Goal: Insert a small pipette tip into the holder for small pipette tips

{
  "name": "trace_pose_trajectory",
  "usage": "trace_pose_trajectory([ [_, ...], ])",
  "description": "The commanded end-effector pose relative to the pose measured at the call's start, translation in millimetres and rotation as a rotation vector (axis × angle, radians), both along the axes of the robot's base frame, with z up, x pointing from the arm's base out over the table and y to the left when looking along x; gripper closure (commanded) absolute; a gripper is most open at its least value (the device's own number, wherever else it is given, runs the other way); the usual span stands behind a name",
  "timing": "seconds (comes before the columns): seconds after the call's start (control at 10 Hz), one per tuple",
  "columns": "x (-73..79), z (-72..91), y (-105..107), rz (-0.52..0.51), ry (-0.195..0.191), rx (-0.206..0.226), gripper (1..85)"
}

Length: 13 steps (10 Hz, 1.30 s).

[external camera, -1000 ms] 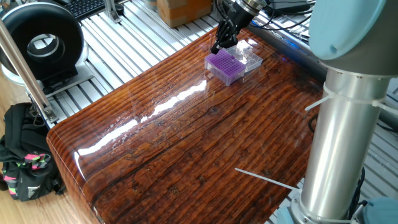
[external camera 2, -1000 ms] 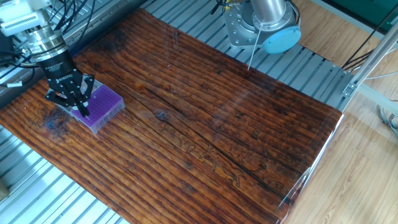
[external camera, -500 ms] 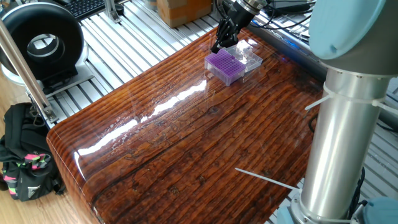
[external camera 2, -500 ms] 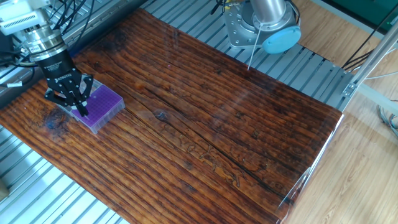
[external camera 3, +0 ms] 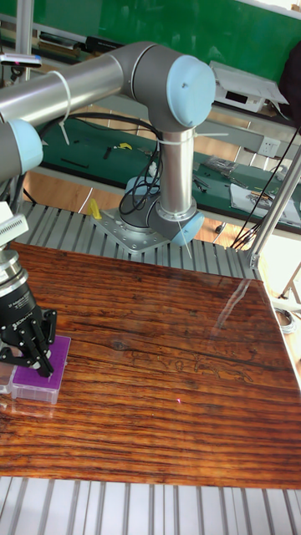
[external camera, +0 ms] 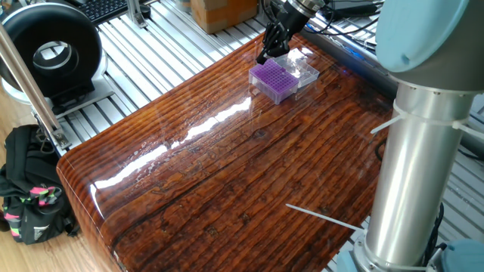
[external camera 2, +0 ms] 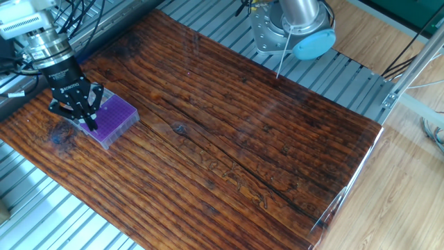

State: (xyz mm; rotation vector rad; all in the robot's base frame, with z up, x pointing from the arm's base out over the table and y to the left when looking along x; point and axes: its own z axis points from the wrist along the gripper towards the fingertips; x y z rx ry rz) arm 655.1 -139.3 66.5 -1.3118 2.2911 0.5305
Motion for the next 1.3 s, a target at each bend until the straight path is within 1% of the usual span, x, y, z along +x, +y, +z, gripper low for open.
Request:
trace_pose_trajectory([
  [0.0,3.9,2.5,1.9,-0.011,-0.008,0.013,84.7],
  [0.9,1.9,-1.7,2.0,-0.009,0.005,0.01,84.7],
  [1.2,-0.3,-4.5,-0.5,-0.001,0.013,-0.003,84.7],
])
